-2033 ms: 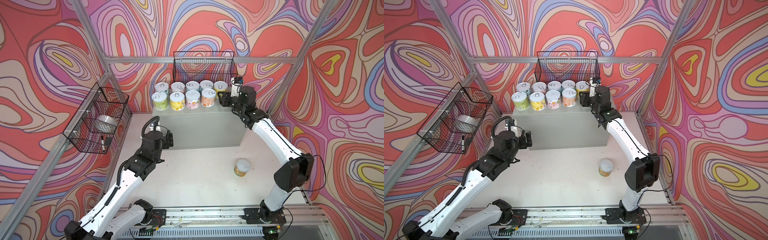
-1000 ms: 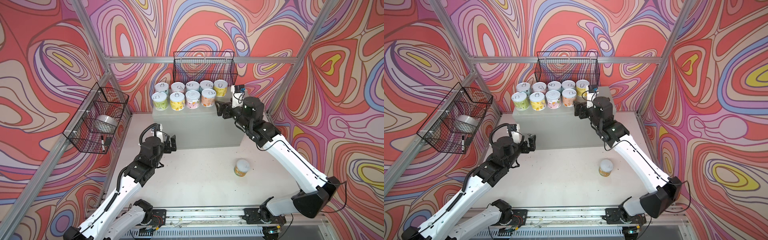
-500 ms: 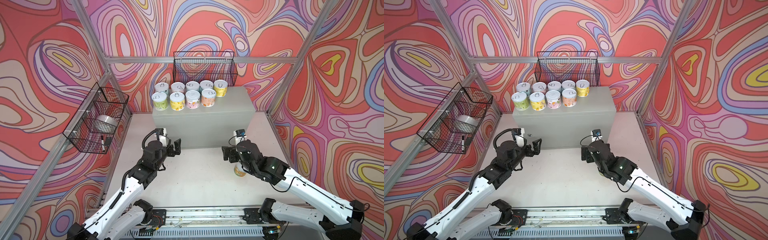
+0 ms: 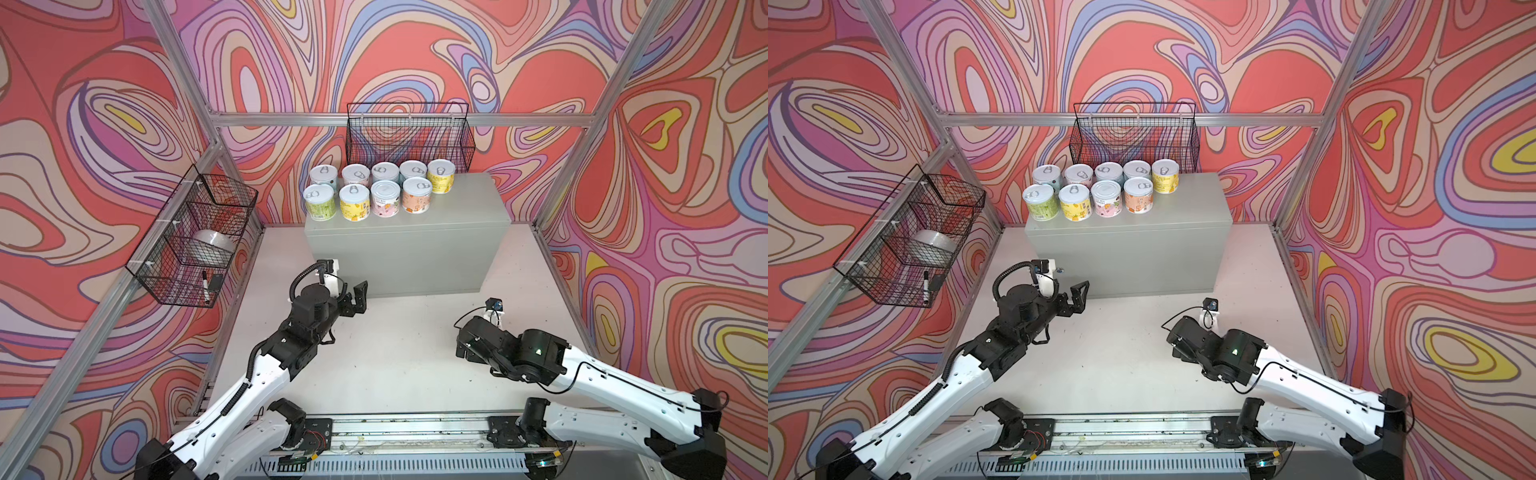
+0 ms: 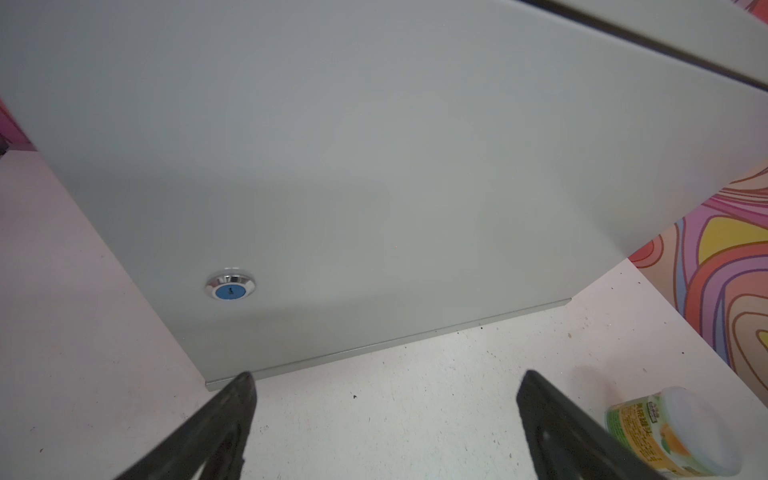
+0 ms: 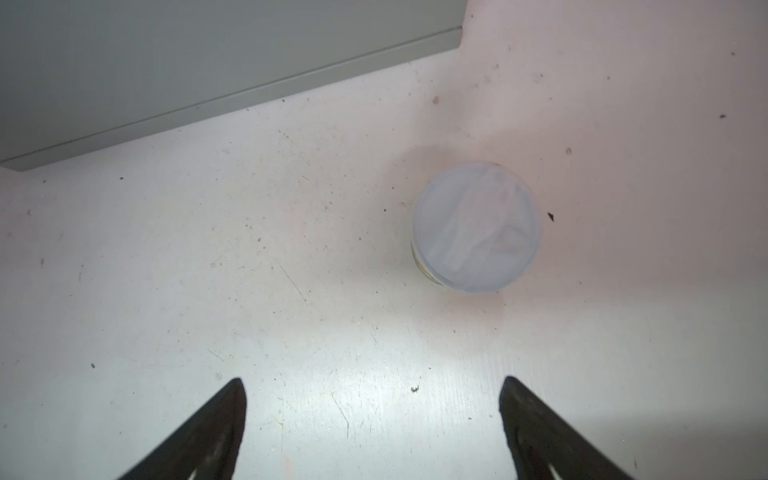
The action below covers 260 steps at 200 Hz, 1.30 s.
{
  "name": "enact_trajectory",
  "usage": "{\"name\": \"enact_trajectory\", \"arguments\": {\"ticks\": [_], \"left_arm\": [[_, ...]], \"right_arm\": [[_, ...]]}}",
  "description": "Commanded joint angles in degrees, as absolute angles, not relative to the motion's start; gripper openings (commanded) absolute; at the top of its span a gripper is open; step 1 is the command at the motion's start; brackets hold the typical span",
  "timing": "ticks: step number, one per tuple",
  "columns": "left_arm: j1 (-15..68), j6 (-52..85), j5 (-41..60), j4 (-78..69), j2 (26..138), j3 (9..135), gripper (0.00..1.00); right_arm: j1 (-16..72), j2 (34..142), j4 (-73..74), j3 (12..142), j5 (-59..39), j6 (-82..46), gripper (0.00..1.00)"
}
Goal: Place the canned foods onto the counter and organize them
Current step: 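Lower the right gripper down to the green-labelled can on the table, then close the right gripper around the green-labelled can and lift it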
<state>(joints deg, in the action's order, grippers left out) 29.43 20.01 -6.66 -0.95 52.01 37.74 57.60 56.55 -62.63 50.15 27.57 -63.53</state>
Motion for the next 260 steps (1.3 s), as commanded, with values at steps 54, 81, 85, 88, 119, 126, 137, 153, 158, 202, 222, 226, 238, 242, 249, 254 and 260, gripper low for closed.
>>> {"name": "enact_trajectory", "arguments": {"ticks": [54,81,85,88,119,126,137,153,158,202,222,226,238,242,249,254,260], "left_arm": [[29.88,19.68,-3.60,-10.64,55.34,34.91,0.99],[29.90,20.12,-2.38,-13.80,56.22,33.45,0.99],[29.88,20.13,-2.39,-13.96,56.33,33.44,0.99],[29.88,20.13,-2.38,-14.04,56.40,33.46,0.99],[29.91,20.02,-4.19,-12.78,56.44,33.46,0.99],[29.88,19.96,-4.30,-12.65,56.35,33.33,0.99],[29.89,20.03,-3.85,-13.43,56.08,32.73,0.99],[29.87,20.47,-3.37,-14.19,56.07,32.21,0.99],[29.91,20.40,-3.34,-14.30,56.20,32.13,0.99],[29.88,20.78,-3.25,-15.19,57.13,31.84,0.99],[29.89,20.96,-3.32,-16.58,57.54,31.38,0.99],[29.88,21.05,-3.31,-16.77,57.63,31.30,0.99],[29.91,21.08,-3.17,-17.03,58.30,31.29,0.99],[29.88,21.16,-3.02,-17.32,58.63,31.29,0.99],[29.90,21.18,-2.57,-17.43,59.13,31.37,0.99],[29.88,21.15,-2.40,-17.34,59.46,31.57,0.99],[29.90,21.22,-2.37,-17.23,59.66,31.70,0.99]], "right_arm": [[58.20,53.23,-50.38,34.60,39.88,-74.72,0.98],[58.18,58.75,-44.29,34.31,42.12,-72.13,0.98],[58.23,59.64,-43.72,34.28,42.33,-72.02,0.98],[58.19,60.56,-43.37,34.34,42.55,-72.06,0.98],[57.63,67.37,-44.15,35.11,45.03,-75.46,0.98],[57.37,68.28,-43.95,34.98,45.45,-75.74,0.98],[56.94,69.27,-43.18,34.76,46.04,-76.11,0.98],[55.56,70.20,-41.20,34.20,46.47,-75.59,0.98],[55.13,70.41,-40.84,33.88,46.85,-75.50,0.98],[49.40,71.06,-36.01,30.30,47.88,-74.64,0.98],[47.67,71.93,-34.84,29.74,47.36,-74.99,0.97],[47.35,72.29,-35.48,30.02,47.29,-75.60,0.96],[46.63,73.33,-35.33,30.79,47.29,-75.41,0.96],[46.30,73.79,-35.27,31.16,47.27,-75.42,0.96],[45.71,74.74,-35.33,31.81,47.12,-75.41,0.96],[45.37,75.65,-35.38,32.36,47.11,-75.40,0.96],[44.85,76.91,-35.54,33.11,46.83,-75.47,0.94]]}}
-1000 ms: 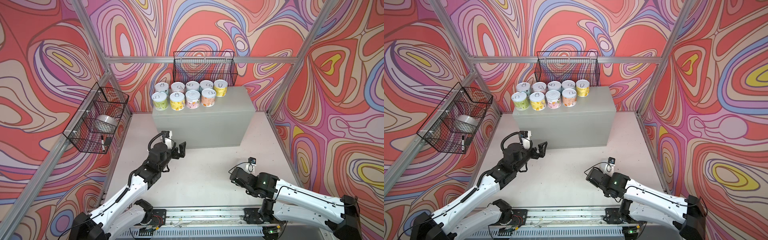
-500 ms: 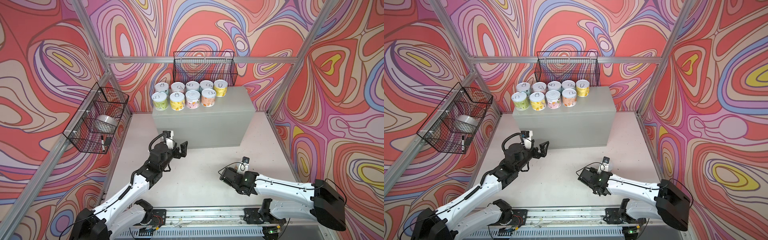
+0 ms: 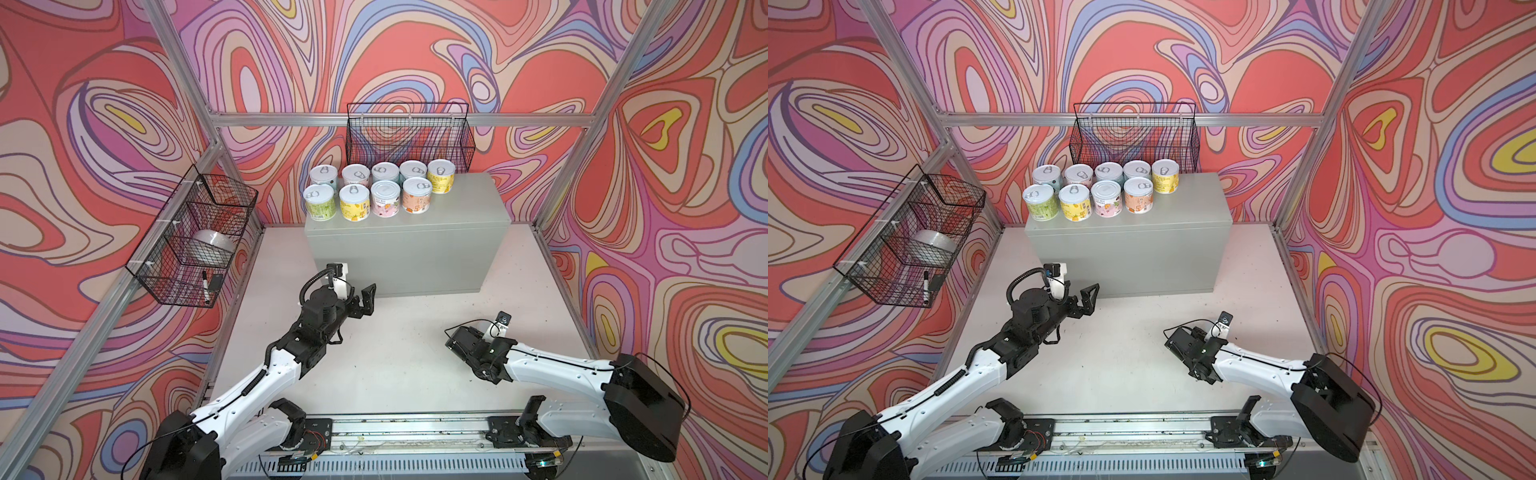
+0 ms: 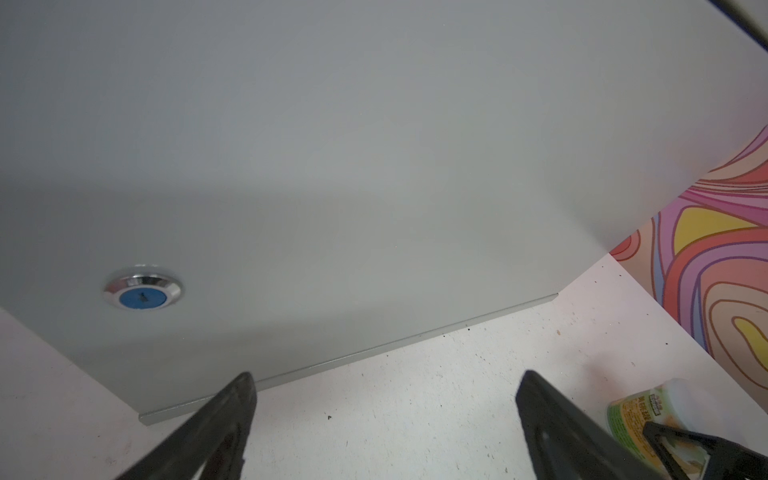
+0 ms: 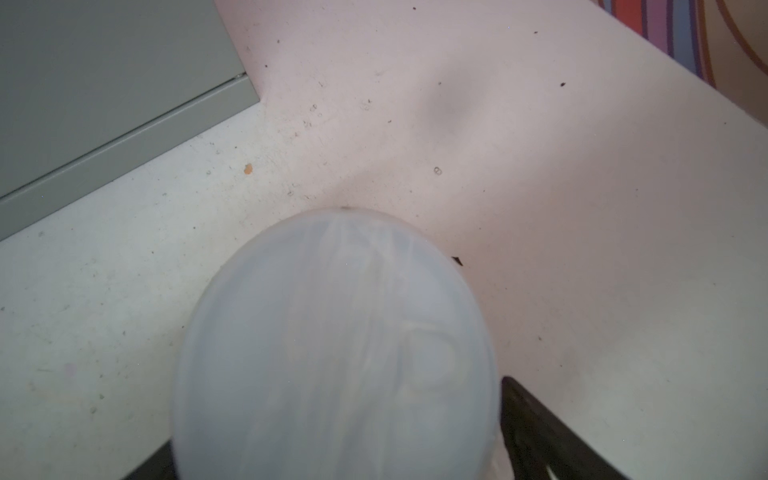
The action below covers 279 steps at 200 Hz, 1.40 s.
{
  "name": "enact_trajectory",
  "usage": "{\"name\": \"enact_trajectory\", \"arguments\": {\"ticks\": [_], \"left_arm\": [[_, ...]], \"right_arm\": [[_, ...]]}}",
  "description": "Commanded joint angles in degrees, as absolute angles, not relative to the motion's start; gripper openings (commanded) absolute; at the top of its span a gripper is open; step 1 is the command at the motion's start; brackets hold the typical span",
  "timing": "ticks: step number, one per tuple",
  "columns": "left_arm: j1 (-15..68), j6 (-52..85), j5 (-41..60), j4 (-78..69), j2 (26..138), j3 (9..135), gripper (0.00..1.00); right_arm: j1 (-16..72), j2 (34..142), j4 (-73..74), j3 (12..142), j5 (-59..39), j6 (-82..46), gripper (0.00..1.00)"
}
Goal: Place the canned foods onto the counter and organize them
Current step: 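Close the right gripper around the green-labelled can and lift it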
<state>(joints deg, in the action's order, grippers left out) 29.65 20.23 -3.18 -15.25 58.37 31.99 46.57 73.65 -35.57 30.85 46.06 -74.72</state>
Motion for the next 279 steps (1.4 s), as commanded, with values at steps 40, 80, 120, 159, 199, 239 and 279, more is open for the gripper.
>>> {"name": "enact_trajectory", "arguments": {"ticks": [40,80,120,159,199,239,279], "left_arm": [[29.88,21.71,-2.06,-17.69,58.96,31.48,0.99],[29.95,21.53,-2.40,-17.44,58.99,31.03,1.00],[29.89,22.66,-0.61,-18.63,61.62,31.38,0.99],[29.89,22.77,-1.60,-18.06,59.68,30.57,0.99],[29.89,22.30,-1.91,-17.93,59.55,30.24,1.00],[29.95,22.22,-1.46,-18.79,60.51,30.08,1.00],[29.86,22.34,-0.98,-19.60,62.17,30.51,1.00]], "right_arm": [[43.56,84.21,-35.94,34.91,44.73,-79.80,0.92],[43.59,83.23,-33.10,32.59,45.95,-81.85,0.88],[43.17,89.40,-33.08,36.68,47.98,-80.55,0.87],[41.80,92.38,-33.40,39.17,47.68,-79.11,0.83],[41.57,94.88,-38.32,41.92,47.66,-83.24,0.81],[41.53,95.39,-39.26,42.34,48.25,-84.57,0.70],[41.57,97.13,-41.38,43.68,48.86,-83.99,0.26]]}}
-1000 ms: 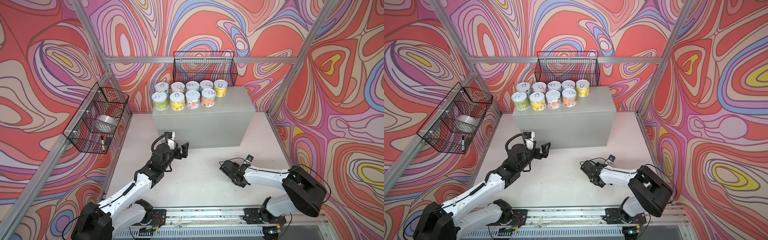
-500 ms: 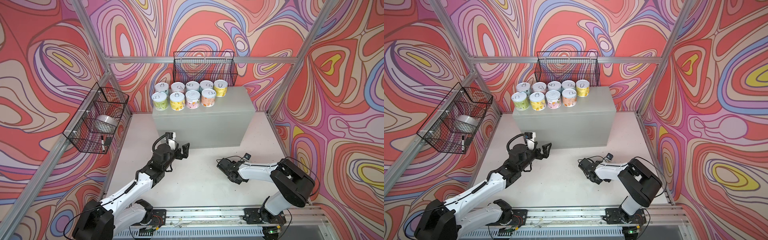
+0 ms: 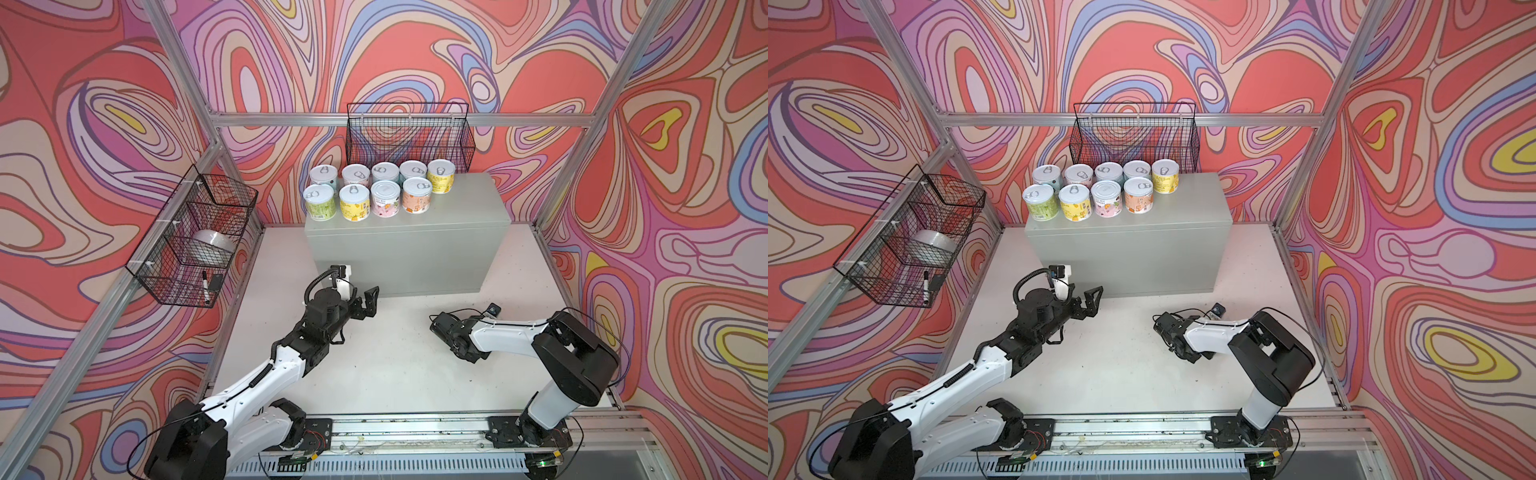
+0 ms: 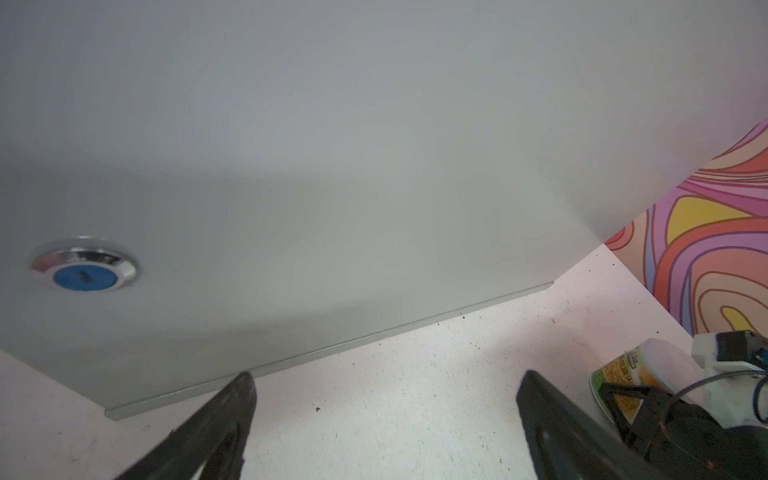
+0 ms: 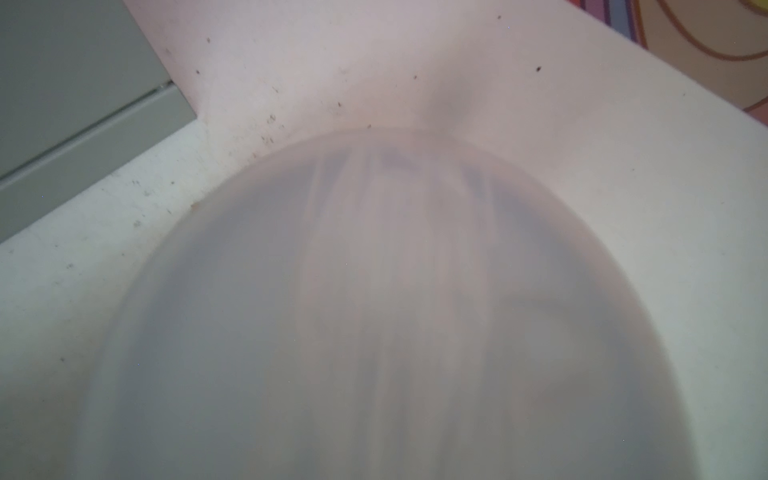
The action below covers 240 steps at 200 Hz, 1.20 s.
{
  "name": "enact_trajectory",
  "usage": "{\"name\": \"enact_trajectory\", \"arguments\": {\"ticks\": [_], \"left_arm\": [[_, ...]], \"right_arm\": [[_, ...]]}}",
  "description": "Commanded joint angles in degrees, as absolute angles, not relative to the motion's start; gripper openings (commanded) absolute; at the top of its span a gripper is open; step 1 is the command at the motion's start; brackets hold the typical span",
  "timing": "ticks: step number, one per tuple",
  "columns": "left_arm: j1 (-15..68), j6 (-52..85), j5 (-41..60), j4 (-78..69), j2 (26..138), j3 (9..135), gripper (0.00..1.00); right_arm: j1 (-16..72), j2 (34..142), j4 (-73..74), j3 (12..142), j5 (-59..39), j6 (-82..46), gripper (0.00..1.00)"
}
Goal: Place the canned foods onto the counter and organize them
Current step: 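Close the right gripper around the green-labelled can and lift it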
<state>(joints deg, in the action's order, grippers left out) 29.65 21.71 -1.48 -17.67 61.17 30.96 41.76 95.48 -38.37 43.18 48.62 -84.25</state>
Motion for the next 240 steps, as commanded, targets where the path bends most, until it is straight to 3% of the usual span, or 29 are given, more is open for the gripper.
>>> {"name": "enact_trajectory", "arguments": {"ticks": [1,48,79,117,148,180,221,240], "left_arm": [[29.87,22.33,-0.93,-19.60,62.16,30.55,1.00],[29.93,21.66,-1.56,-18.72,62.56,31.56,1.00],[29.84,21.45,-2.02,-18.63,62.93,31.60,1.00],[29.87,21.36,-2.02,-17.76,64.00,32.43,1.00],[29.81,21.01,-2.70,-17.25,63.47,32.32,1.00],[29.88,20.74,-3.73,-16.27,62.88,32.28,1.00],[29.88,20.70,-4.83,-16.27,61.90,31.22,1.00],[29.90,20.74,-4.96,-16.48,61.73,30.87,1.00]], "right_arm": [[41.57,97.17,-41.34,43.68,48.86,-83.92,0.26],[42.08,96.16,-39.48,42.90,47.72,-79.49,0.28],[46.02,96.80,-39.71,43.29,48.19,-78.62,0.22],[51.14,98.87,-41.07,45.22,48.12,-80.07,0.24],[52.98,97.35,-28.29,43.10,44.42,-68.61,0.24],[53.22,96.51,-15.04,40.95,37.38,-54.67,0.28],[53.48,97.71,-6.46,39.10,31.85,-45.95,0.37],[53.56,97.93,-5.16,38.06,29.82,-44.34,0.48]]}}
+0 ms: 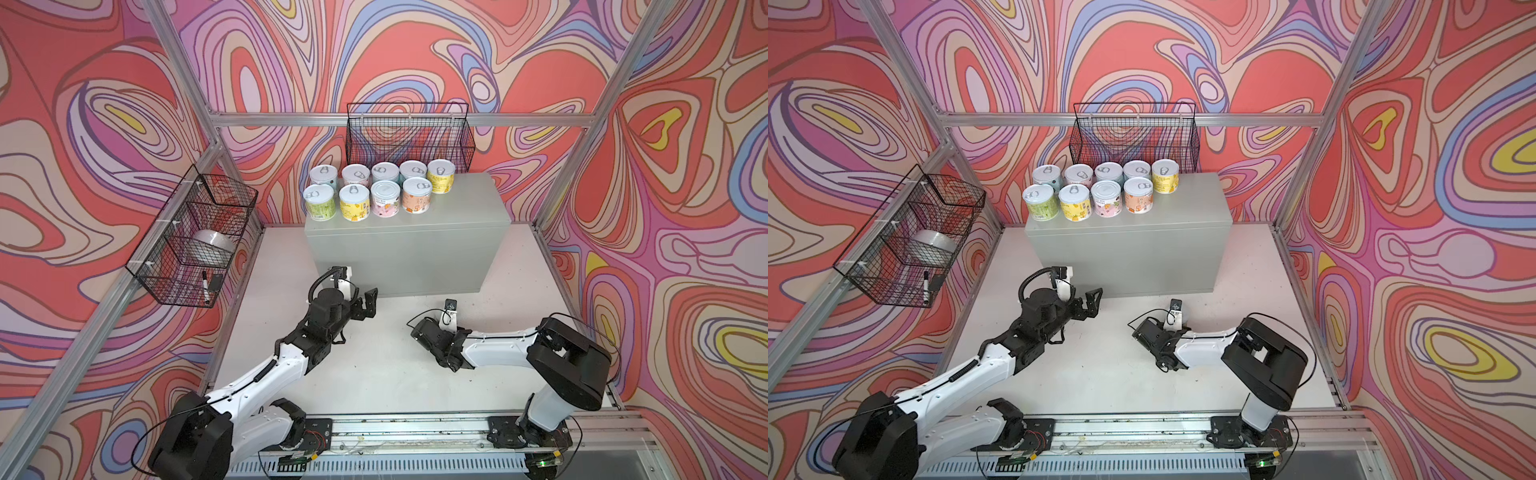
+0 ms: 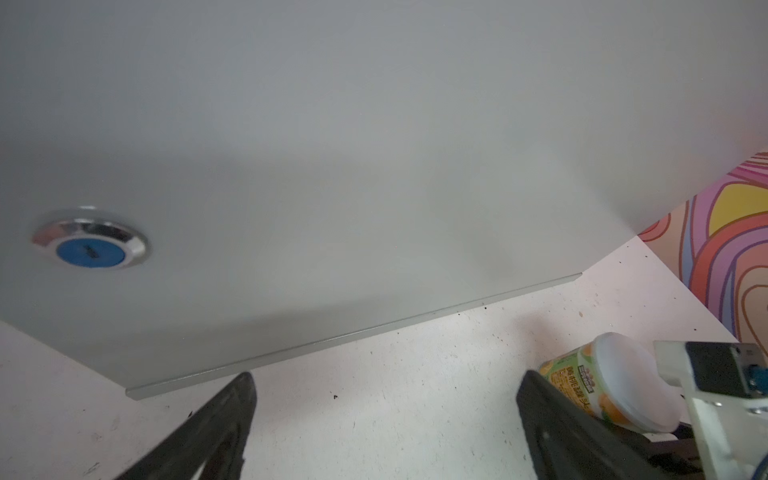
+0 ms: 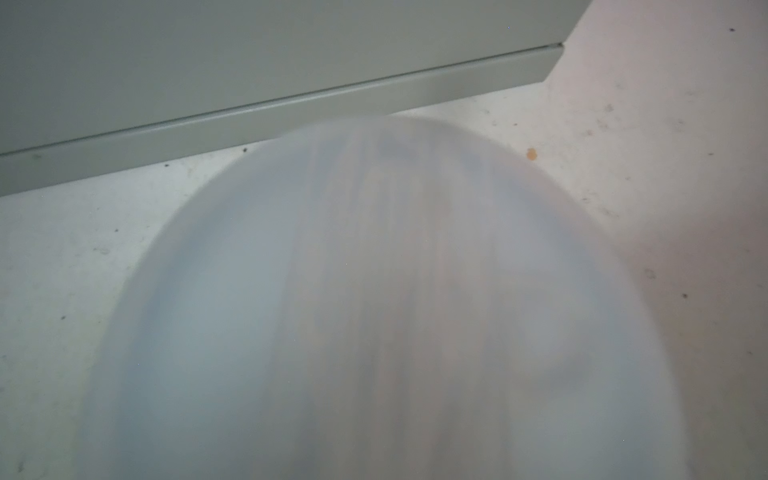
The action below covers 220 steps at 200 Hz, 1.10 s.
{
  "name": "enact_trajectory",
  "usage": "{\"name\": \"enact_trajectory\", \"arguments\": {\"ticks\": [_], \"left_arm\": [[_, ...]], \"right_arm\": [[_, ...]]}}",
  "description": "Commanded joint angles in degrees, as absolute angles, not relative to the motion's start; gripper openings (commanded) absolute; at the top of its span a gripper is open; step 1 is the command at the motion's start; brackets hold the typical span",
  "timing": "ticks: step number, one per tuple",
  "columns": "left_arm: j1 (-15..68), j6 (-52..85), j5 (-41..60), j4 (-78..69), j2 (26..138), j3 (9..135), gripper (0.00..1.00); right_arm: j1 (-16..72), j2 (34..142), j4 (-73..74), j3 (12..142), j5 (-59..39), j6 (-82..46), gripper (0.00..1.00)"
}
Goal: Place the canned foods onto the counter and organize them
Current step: 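Close the right gripper around the green-labelled can and lift it, then carry the green-labelled can with the right gripper up to the box top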
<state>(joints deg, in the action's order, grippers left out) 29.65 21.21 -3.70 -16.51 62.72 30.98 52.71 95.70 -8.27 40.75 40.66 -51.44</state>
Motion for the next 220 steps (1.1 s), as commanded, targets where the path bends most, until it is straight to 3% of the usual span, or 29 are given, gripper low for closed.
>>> {"name": "enact_trajectory", "arguments": {"ticks": [1,26,52,134,188,220], "left_arm": [[29.89,20.70,-4.98,-16.50,61.76,30.86,1.00],[29.87,20.56,-5.10,-16.79,62.22,30.83,1.00],[29.84,20.82,-4.59,-17.81,63.01,30.89,1.00],[29.84,20.08,-4.22,-18.79,64.06,31.09,1.00],[29.89,20.29,-4.06,-18.81,64.95,31.22,1.00],[29.84,20.04,-4.33,-18.72,65.13,31.53,1.00]], "right_arm": [[53.59,97.92,-5.17,37.97,29.85,-44.36,0.49],[53.51,96.59,-3.79,34.97,30.18,-45.69,0.80],[53.37,95.38,-4.25,34.02,32.94,-46.98,0.94],[49.96,92.60,6.56,32.43,39.65,-43.45,0.95],[47.13,97.53,17.56,36.30,36.01,-35.39,0.94],[45.20,99.85,17.44,37.41,35.48,-37.04,0.86]]}}
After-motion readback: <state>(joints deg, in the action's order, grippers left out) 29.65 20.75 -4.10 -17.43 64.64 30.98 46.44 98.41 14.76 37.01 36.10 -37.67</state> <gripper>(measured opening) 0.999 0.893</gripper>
